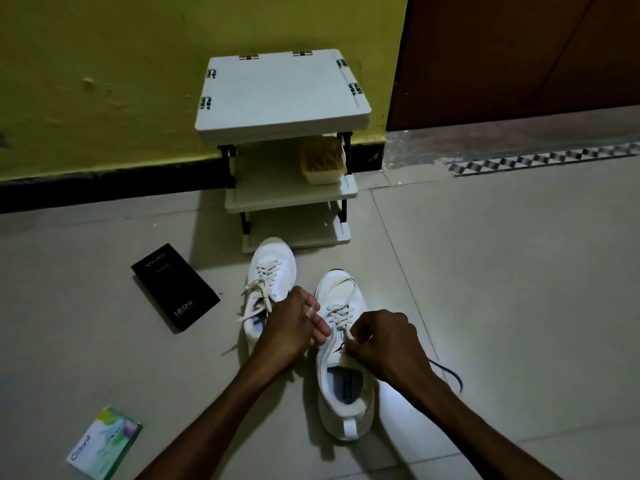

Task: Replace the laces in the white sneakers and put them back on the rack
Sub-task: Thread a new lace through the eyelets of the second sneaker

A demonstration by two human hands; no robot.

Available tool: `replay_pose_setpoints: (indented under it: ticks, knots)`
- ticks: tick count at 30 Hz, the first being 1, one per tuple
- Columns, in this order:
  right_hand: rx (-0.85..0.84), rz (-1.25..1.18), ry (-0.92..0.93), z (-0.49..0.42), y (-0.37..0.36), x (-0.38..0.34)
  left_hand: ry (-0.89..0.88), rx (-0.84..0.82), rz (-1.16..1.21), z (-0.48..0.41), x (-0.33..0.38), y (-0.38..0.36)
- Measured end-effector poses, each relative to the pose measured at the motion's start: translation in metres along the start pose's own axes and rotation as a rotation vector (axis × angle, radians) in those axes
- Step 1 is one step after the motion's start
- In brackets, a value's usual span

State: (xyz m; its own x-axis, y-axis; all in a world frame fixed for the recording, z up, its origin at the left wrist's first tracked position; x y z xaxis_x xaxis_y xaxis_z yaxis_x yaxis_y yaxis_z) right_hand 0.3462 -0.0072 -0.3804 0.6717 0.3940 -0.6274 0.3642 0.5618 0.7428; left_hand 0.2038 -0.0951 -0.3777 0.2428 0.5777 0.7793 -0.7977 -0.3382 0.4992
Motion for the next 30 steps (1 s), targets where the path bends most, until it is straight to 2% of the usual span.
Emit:
replay_pose_setpoints:
  ticks: [2,5,9,13,15,19,24,30]
  knots:
    - [0.013,0.006,-0.017,-0.001,0.001,-0.001,-0.036,0.040,-0.049,0.001,-0.001,-0.003]
    - [-0.030,-0.056,-0.085,-0.006,-0.003,0.007,-0.181,0.110,-0.241,0.002,0.004,-0.003]
    - [-0.050,-0.538,-0.277,-0.013,-0.004,0.025,-0.260,0.100,-0.405,0.002,0.010,-0.010]
    - [-0.114,-0.747,-0.394,-0.016,-0.002,0.030,-0.278,0.154,-0.511,0.001,0.009,-0.022]
    - [-0.142,-0.787,-0.396,-0.016,-0.002,0.031,-0.299,0.206,-0.534,0.000,0.009,-0.023]
    - [-0.134,-0.803,-0.399,-0.017,-0.006,0.034,-0.355,0.118,-0.537,-0.002,0.014,-0.026]
    - [-0.120,-0.826,-0.378,-0.015,-0.008,0.037,-0.348,0.153,-0.583,-0.005,0.017,-0.035]
    - [-0.093,-0.829,-0.344,-0.013,-0.009,0.036,-0.411,0.104,-0.652,0.002,0.024,-0.036]
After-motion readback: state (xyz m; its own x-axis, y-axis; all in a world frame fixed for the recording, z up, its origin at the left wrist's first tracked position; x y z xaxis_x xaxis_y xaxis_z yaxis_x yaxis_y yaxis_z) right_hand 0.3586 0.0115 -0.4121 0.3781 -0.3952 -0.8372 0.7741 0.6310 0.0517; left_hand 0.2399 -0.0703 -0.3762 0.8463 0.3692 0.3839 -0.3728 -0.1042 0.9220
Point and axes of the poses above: each hand's wrist, its own z-axis away from the middle knuckle, its own y-axis out of the back of the hand, x = y × z, the point moved 1 cm from there along -z, towards the middle knuckle, and after that the axes turned 10 degrees about -z, right-handed, at the moved point
